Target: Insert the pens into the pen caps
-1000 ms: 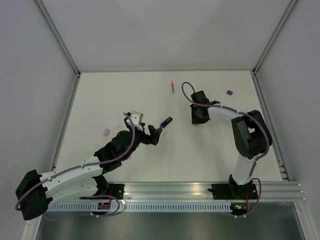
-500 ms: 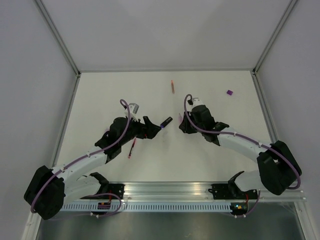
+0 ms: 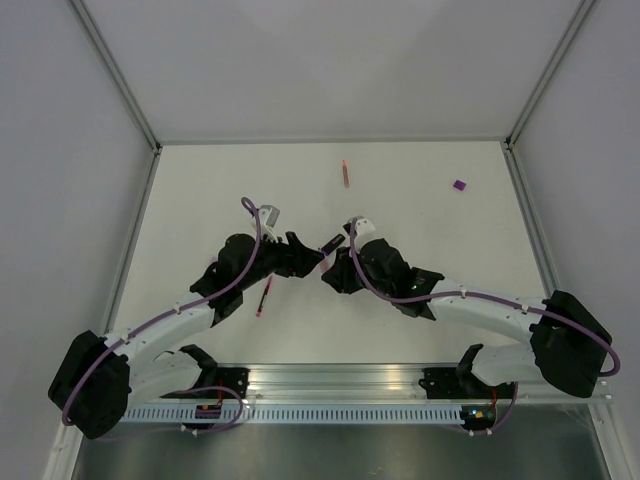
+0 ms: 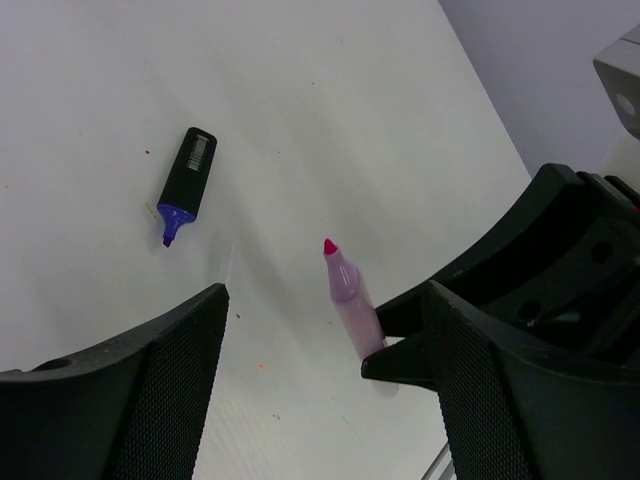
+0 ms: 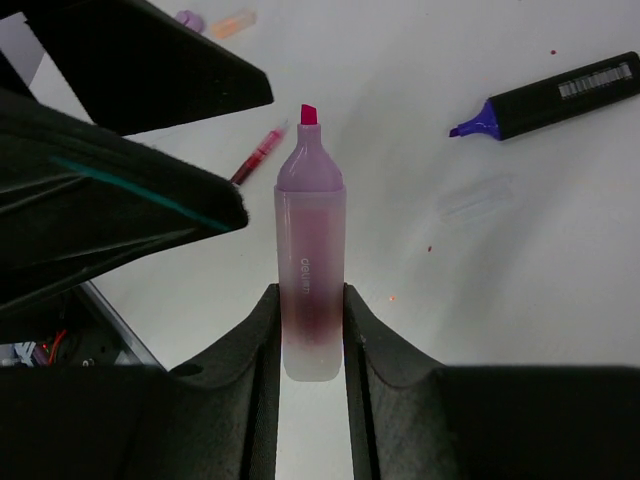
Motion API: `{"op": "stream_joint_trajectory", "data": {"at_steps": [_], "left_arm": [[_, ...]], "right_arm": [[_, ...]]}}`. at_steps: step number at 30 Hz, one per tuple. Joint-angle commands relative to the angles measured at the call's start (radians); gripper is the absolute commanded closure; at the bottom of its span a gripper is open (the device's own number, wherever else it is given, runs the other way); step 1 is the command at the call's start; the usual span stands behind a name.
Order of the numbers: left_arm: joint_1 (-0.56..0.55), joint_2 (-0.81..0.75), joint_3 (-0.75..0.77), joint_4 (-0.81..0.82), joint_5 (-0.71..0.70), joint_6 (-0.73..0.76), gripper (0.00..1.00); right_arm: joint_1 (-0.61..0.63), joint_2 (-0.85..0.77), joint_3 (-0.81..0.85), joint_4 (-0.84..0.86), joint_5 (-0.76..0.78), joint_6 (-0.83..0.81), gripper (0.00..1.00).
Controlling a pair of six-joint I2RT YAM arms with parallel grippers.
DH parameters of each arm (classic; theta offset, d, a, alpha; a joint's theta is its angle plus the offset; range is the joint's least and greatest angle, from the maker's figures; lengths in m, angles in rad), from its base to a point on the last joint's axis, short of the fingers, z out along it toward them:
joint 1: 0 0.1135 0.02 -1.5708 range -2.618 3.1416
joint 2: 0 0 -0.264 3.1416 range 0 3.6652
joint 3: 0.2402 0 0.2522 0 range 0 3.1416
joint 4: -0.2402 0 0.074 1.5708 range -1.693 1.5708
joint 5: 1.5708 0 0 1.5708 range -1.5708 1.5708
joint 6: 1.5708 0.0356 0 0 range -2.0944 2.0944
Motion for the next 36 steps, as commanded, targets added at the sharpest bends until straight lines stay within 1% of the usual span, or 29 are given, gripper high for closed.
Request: {"op": "stream_joint_trajectory", "data": {"at_steps": [1, 2, 6, 9, 11, 14, 15, 18, 22, 25, 26, 28, 29, 30, 31, 32, 33, 35, 36], "left_arm": [[0.002, -0.002, 0.014, 0.049, 0.015, -0.010, 0.19], [0.002, -0.002, 0.018, 0.037, 0.015, -0.011, 0.20], [0.002, 0.004, 0.026, 0.005, 0.003, -0.017, 0.21], [0.002, 0.018, 0.029, 0.011, 0.018, -0.027, 0.22], [0.003, 0.029, 0.029, 0.025, 0.037, -0.027, 0.25], [0.002, 0.040, 0.027, 0.048, 0.074, -0.022, 0.33], [0.002, 0.043, 0.027, 0.052, 0.090, -0.022, 0.40], [0.002, 0.061, 0.032, 0.072, 0.135, -0.030, 0.50], [0.002, 0.083, 0.038, 0.083, 0.156, -0.043, 0.51], [0.002, 0.087, 0.038, 0.085, 0.161, -0.042, 0.55], [0.003, 0.087, 0.038, 0.100, 0.166, -0.042, 0.62], [0.002, 0.083, 0.032, 0.118, 0.186, -0.048, 0.69], [0.002, 0.083, 0.027, 0.138, 0.189, -0.050, 0.76], [0.002, 0.083, 0.026, 0.155, 0.214, -0.053, 0.80], [0.002, 0.087, 0.024, 0.172, 0.241, -0.054, 0.85], [0.002, 0.089, 0.026, 0.189, 0.262, -0.059, 0.94], [0.002, 0.092, 0.021, 0.235, 0.309, -0.066, 0.98], [0.002, 0.090, -0.002, 0.305, 0.357, -0.103, 0.98], [0.002, 0.089, -0.009, 0.371, 0.401, -0.115, 0.98]], "right_arm": [[0.041, -0.022, 0.008, 0.103, 0.052, 0.026, 1.00], [0.046, -0.018, 0.005, 0.109, 0.069, 0.025, 1.00], [0.058, -0.017, -0.007, 0.123, 0.080, 0.022, 1.00], [0.062, -0.034, -0.044, 0.193, 0.078, 0.028, 1.00], [0.069, -0.031, -0.047, 0.204, 0.077, 0.031, 1.00], [0.076, -0.018, -0.038, 0.209, 0.075, 0.030, 1.00], [0.075, -0.014, -0.038, 0.210, 0.077, 0.028, 1.00], [0.078, -0.011, -0.041, 0.219, 0.077, 0.023, 1.00], [0.079, -0.031, -0.050, 0.229, 0.078, 0.011, 1.00], [0.079, -0.037, -0.050, 0.226, 0.075, 0.007, 1.00], [0.079, -0.037, -0.050, 0.226, 0.066, 0.007, 0.99], [0.079, -0.039, -0.050, 0.227, 0.058, 0.010, 0.98], [0.079, -0.039, -0.050, 0.227, 0.052, 0.007, 0.98], [0.079, -0.040, -0.049, 0.224, 0.048, 0.003, 0.96], [0.079, -0.044, -0.049, 0.221, 0.041, -0.003, 0.93], [0.079, -0.054, -0.052, 0.216, 0.040, -0.010, 0.89], [0.079, -0.065, -0.053, 0.209, 0.037, -0.015, 0.79], [0.081, -0.096, -0.056, 0.204, 0.017, -0.035, 0.69], [0.079, -0.111, -0.053, 0.184, -0.010, -0.041, 0.58]]}}
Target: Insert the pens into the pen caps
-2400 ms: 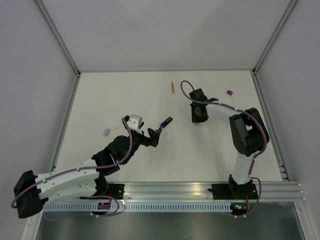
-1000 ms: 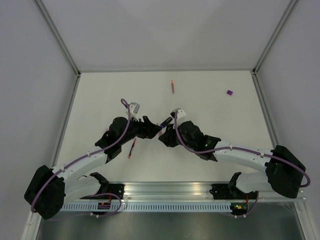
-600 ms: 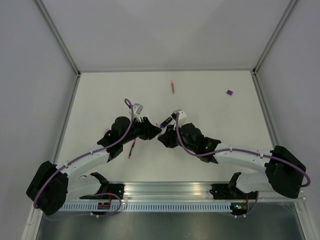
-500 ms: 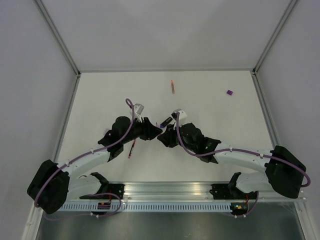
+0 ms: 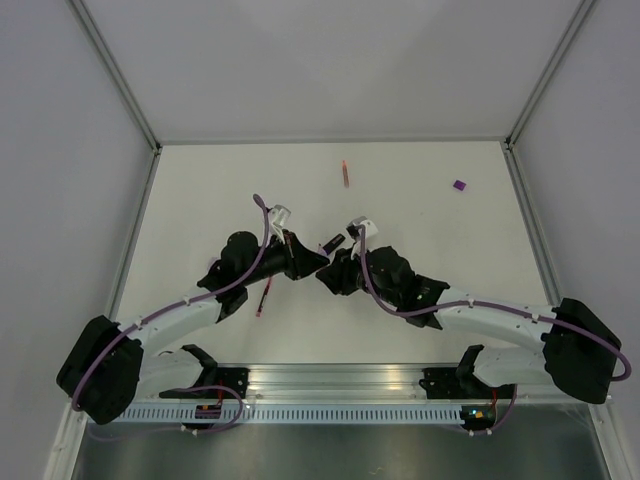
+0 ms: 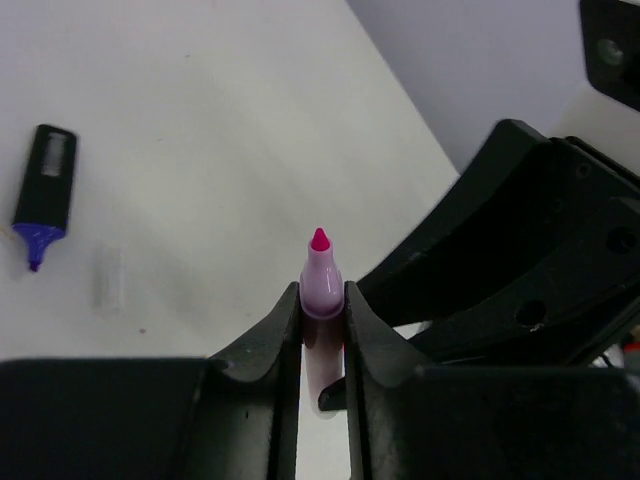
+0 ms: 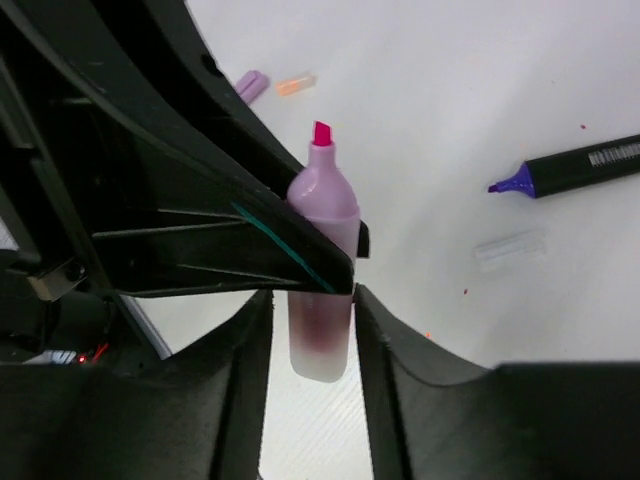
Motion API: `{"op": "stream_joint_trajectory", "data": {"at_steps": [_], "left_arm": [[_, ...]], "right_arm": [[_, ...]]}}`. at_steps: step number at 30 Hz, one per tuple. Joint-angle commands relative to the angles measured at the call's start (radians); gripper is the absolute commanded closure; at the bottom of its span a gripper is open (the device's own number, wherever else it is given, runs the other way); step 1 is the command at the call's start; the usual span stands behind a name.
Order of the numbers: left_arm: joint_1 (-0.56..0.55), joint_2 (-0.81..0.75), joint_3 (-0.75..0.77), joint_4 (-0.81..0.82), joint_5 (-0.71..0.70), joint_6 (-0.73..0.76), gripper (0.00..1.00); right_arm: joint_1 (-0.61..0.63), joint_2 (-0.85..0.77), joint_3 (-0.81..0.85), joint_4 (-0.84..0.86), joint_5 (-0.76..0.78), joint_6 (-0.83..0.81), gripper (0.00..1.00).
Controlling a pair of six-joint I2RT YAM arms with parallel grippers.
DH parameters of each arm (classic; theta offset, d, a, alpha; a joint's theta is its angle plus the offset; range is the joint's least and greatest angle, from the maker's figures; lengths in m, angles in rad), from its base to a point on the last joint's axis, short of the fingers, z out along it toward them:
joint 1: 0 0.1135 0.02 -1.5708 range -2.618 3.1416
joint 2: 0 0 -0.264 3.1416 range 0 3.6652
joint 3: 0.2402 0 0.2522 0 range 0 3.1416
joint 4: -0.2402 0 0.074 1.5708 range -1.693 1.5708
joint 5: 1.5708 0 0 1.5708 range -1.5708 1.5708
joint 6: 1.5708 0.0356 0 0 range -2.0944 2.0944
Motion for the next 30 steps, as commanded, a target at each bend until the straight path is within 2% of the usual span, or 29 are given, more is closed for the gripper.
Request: {"op": "stream_joint_trajectory", "data": {"at_steps": [1, 4, 6, 10, 16, 26, 27, 29, 30], "left_arm": [[-0.005, -0.001, -0.024, 0.257, 0.182, -0.090, 0.98], [-0.005, -0.012, -0.047, 0.404, 0.266, -0.131, 0.98], [-0.006, -0.014, -0.070, 0.492, 0.329, -0.161, 0.98], [-0.014, -0.006, -0.101, 0.717, 0.402, -0.256, 0.98], [-0.020, -0.007, -0.127, 0.831, 0.422, -0.303, 0.98], [-0.020, -0.001, -0.131, 0.863, 0.425, -0.317, 0.98], [-0.020, -0.001, -0.133, 0.863, 0.425, -0.317, 0.98], [-0.020, -0.003, -0.133, 0.865, 0.425, -0.317, 0.98], [-0.020, -0.003, -0.136, 0.865, 0.425, -0.317, 0.98]], "right_arm": [[0.005, -0.090, 0.000, 0.021, -0.082, -0.038, 0.54], [0.005, -0.169, -0.003, -0.010, -0.179, -0.051, 0.43], [0.005, -0.217, -0.011, -0.033, -0.205, -0.054, 0.39], [0.005, -0.341, -0.023, -0.052, -0.263, -0.053, 0.39], [0.005, -0.358, -0.031, -0.058, -0.354, -0.065, 0.40], [0.005, -0.263, -0.040, 0.003, -0.369, -0.059, 0.55], [0.005, -0.268, -0.043, 0.007, -0.366, -0.056, 0.61], [0.007, -0.271, -0.049, 0.014, -0.365, -0.053, 0.67], [0.005, -0.278, -0.052, 0.016, -0.365, -0.053, 0.73]]}}
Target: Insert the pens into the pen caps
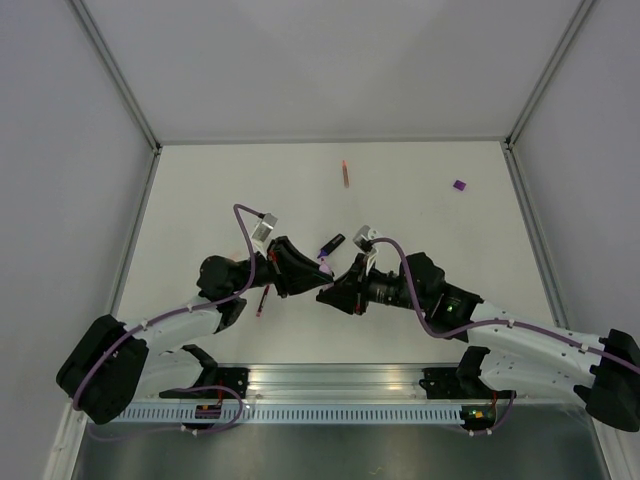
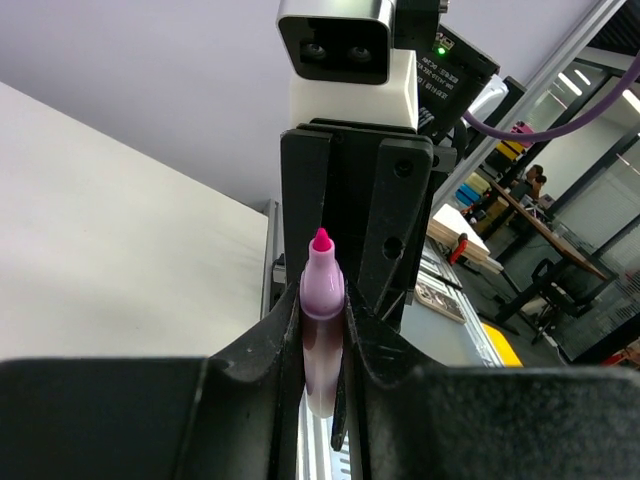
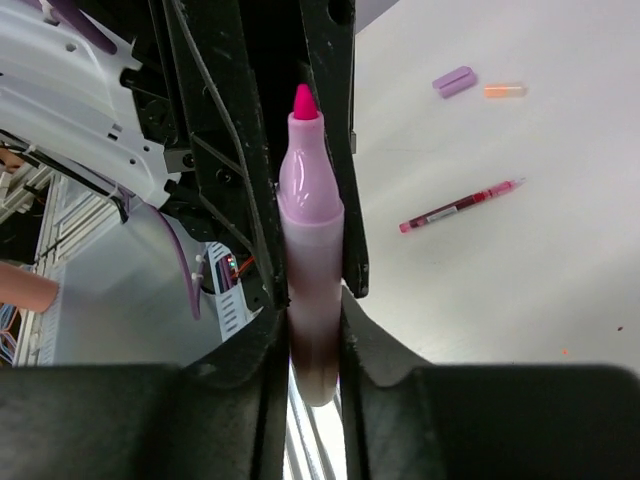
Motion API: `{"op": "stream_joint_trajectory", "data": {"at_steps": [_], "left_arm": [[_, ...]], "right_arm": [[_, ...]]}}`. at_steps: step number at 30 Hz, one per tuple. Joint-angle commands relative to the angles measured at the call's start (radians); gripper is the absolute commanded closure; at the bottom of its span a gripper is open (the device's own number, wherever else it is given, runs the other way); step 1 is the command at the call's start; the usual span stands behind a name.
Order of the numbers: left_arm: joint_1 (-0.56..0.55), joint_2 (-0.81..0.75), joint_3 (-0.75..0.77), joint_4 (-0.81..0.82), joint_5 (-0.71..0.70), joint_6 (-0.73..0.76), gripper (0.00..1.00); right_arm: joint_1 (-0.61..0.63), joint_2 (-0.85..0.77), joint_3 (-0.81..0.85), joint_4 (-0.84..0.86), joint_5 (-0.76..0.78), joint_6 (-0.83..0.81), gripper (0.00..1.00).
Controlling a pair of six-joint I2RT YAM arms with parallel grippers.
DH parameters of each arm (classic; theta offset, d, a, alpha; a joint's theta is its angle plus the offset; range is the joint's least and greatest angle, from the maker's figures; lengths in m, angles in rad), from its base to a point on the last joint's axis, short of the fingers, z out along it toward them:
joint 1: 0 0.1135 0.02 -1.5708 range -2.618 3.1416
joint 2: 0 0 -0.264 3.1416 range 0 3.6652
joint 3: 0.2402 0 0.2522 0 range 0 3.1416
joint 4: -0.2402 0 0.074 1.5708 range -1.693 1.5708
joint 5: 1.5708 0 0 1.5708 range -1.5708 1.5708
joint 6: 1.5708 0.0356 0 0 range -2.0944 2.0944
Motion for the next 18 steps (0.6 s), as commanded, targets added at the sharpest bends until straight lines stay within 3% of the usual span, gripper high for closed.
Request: {"op": "stream_joint_trajectory", "data": {"at_steps": [1, 5, 9, 12, 13, 15, 17, 18], "left_arm": [[-0.005, -0.006, -0.008, 0.096, 0.029, -0.024, 0.98], [-0.005, -0.016, -0.017, 0.103, 0.021, -0.029, 0.95], [-0.005, -0.050, -0.032, 0.104, -0.017, -0.056, 0.84], [-0.004, -0.081, -0.022, 0.058, -0.027, -0.044, 0.49], [-0.004, -0.114, -0.014, 0.017, -0.036, -0.027, 0.28], [-0.004, -0.189, 0.026, -0.188, -0.091, 0.053, 0.15], [-0.004, -0.246, 0.061, -0.360, -0.204, 0.126, 0.13], [-0.004, -0.272, 0.098, -0.529, -0.252, 0.194, 0.11]], "right_arm": [[-0.005, -0.018, -0.024, 0.051, 0.012, 0.002, 0.77], [-0.005, -0.047, -0.027, 0.046, 0.026, 0.005, 1.00], [-0.005, -0.088, 0.001, -0.021, 0.106, -0.001, 1.00], [-0.006, -0.101, 0.050, -0.096, 0.175, -0.018, 1.00], [-0.006, -0.095, 0.071, -0.133, 0.192, -0.027, 1.00], [-0.006, -0.075, 0.163, -0.239, 0.265, -0.042, 1.00], [-0.006, -0.061, 0.195, -0.323, 0.322, -0.044, 1.00], [-0.006, -0.046, 0.209, -0.340, 0.368, -0.047, 1.00]]}}
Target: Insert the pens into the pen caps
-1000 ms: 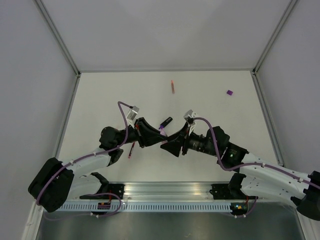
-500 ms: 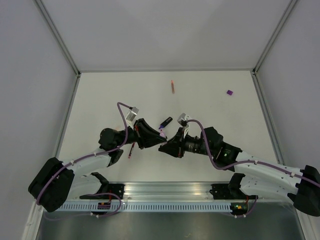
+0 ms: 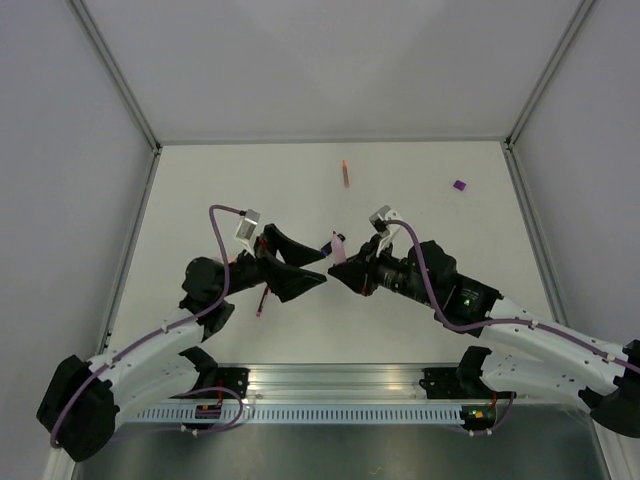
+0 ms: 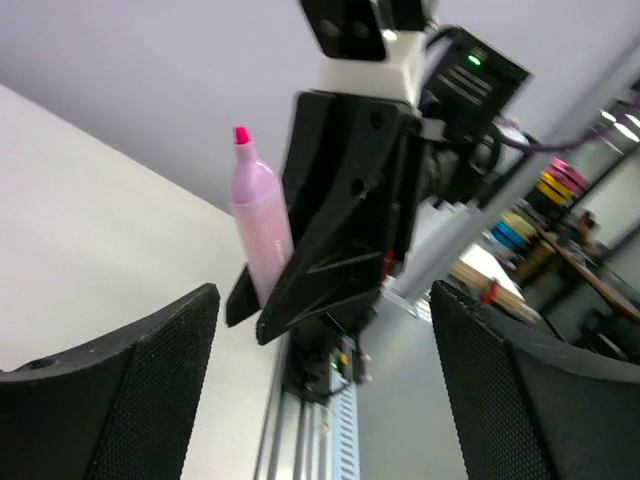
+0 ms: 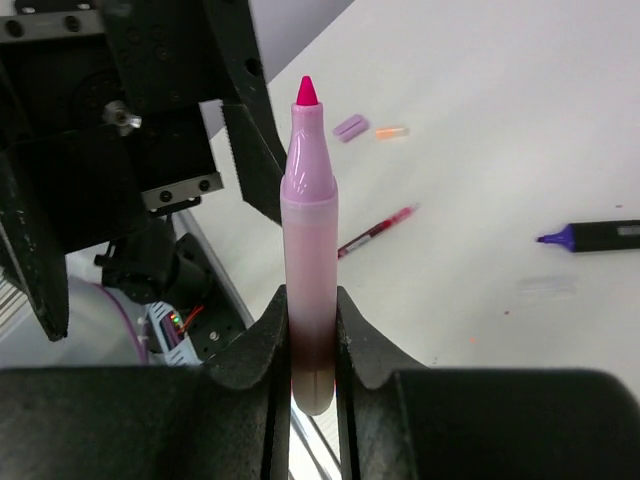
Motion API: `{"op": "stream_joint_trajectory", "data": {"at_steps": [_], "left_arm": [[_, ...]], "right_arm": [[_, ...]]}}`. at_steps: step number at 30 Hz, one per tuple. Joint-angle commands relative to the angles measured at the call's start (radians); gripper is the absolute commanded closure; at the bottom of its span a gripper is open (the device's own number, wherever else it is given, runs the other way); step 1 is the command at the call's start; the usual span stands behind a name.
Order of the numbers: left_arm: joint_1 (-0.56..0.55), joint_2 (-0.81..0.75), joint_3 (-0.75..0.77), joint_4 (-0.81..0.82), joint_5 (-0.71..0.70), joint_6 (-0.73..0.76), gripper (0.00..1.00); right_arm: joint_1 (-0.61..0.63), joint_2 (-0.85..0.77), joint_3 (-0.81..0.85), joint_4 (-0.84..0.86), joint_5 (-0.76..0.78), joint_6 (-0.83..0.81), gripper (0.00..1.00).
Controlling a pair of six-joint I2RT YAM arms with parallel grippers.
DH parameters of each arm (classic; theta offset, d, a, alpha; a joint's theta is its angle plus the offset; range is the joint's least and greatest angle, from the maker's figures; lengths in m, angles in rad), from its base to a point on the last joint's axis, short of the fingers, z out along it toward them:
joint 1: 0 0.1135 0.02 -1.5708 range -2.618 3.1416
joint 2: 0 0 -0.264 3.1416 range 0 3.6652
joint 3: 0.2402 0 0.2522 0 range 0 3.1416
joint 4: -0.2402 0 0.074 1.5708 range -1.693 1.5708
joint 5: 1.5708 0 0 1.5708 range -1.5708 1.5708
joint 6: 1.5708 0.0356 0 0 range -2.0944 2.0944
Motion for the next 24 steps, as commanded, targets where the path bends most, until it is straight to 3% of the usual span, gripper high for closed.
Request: {"op": "stream_joint_trajectory", "data": {"at_steps": [1, 2, 3, 4, 6, 7, 10, 14, 17, 21, 23, 24], "left_arm": [[0.001, -0.115, 0.111, -0.391, -0.262, 0.193, 0.09], [0.001, -0.134, 0.134, -0.477, -0.336, 0.249, 0.09], [0.003, -0.148, 0.190, -0.674, -0.409, 0.273, 0.09], [0.001, -0.156, 0.220, -0.762, -0.583, 0.283, 0.09], [0.004, -0.139, 0.304, -0.972, -0.767, 0.284, 0.09], [0.006, -0.127, 0.327, -1.005, -0.882, 0.288, 0.09], [0.029, -0.035, 0.425, -1.139, -1.037, 0.308, 0.09], [0.139, 0.151, 0.621, -1.321, -1.030, 0.270, 0.09], [0.268, 0.258, 0.700, -1.400, -0.946, 0.282, 0.09], [0.450, 0.402, 0.789, -1.450, -0.812, 0.521, 0.05], [0.513, 0.468, 0.864, -1.565, -0.759, 0.659, 0.05], [0.565, 0.505, 0.890, -1.617, -0.754, 0.703, 0.10]], "right_arm": [[-0.002, 0.022, 0.102, -0.132, 0.180, -0.027, 1.00], [-0.002, 0.026, 0.107, -0.147, 0.203, -0.027, 1.00], [-0.003, 0.029, 0.110, -0.152, 0.227, -0.016, 1.00], [-0.005, 0.028, 0.107, -0.155, 0.276, -0.010, 1.00], [-0.010, 0.009, 0.092, -0.144, 0.321, 0.013, 1.00], [-0.008, -0.003, 0.060, -0.129, 0.352, 0.018, 1.00], [-0.013, -0.041, -0.017, -0.051, 0.384, 0.042, 1.00], [-0.014, -0.067, -0.032, -0.051, 0.376, 0.048, 1.00], [-0.014, -0.096, -0.043, -0.046, 0.372, 0.048, 1.00], [-0.013, -0.123, -0.058, -0.045, 0.369, 0.047, 1.00], [-0.013, -0.136, -0.066, -0.038, 0.370, 0.041, 1.00], [-0.014, -0.141, -0.074, -0.032, 0.372, 0.039, 1.00]]}}
